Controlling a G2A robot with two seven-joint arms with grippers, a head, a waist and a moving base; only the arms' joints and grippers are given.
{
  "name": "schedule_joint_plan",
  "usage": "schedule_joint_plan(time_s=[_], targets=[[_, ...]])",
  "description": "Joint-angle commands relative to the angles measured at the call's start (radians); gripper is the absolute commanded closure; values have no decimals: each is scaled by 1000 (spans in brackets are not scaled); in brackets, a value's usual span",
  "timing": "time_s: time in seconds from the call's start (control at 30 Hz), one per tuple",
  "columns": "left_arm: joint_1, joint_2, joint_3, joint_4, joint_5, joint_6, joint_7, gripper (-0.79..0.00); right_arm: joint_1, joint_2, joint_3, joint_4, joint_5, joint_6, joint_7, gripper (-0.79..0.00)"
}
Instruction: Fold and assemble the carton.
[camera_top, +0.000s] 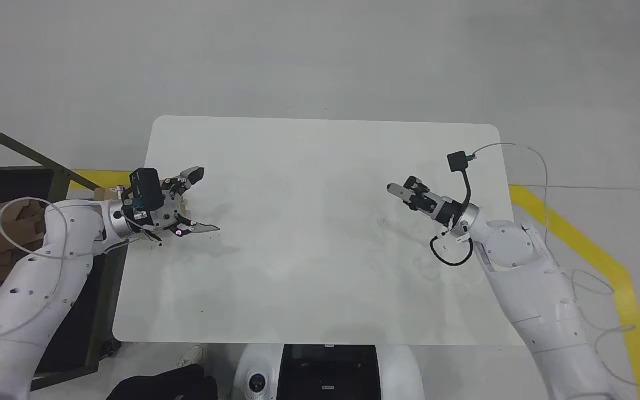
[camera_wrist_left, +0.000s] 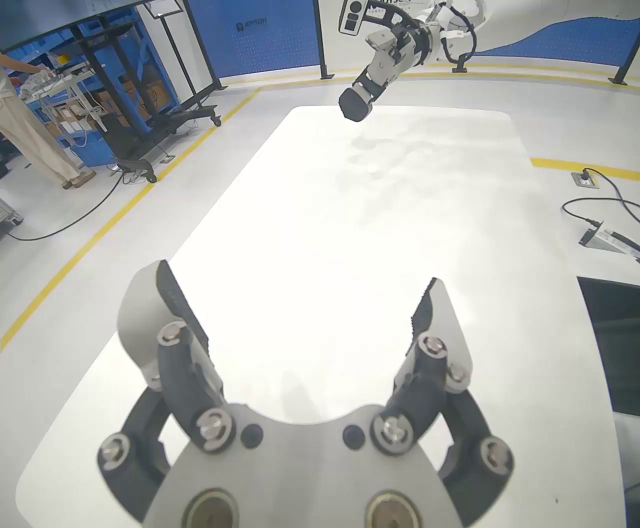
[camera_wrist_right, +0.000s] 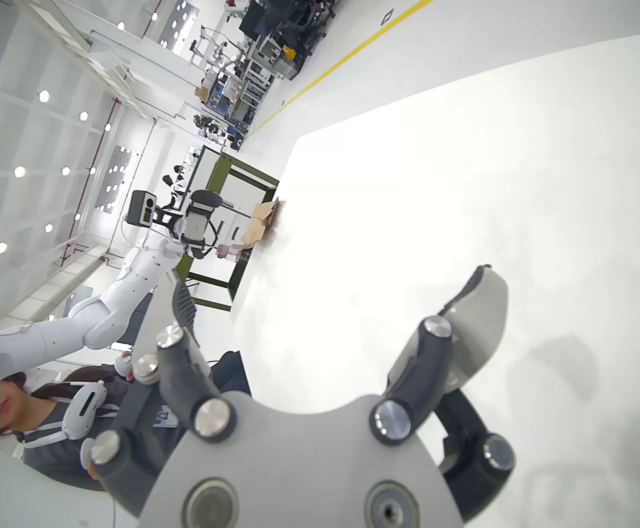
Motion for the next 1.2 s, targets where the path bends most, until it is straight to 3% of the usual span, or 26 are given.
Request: schedule_joint_plan(time_s=[0.0, 0.4, 0.5, 0.83, 1.17], targets=[[0, 0, 0, 0, 0, 0, 0, -784, 0, 0, 0, 0, 0, 0, 0, -784], [0, 0, 0, 0, 0, 0, 0, -784, 0, 0, 0, 0, 0, 0, 0, -784], [10, -3, -11, -17, -28, 46, -52, -785, 0, 0, 0, 0, 0, 0, 0, -785], [90, 12, -114, -15, -383, 0, -234, -785, 0, 0, 0, 0, 0, 0, 0, -785], [139, 77, -168, 75, -814, 0, -572, -785, 0, 0, 0, 0, 0, 0, 0, -785]])
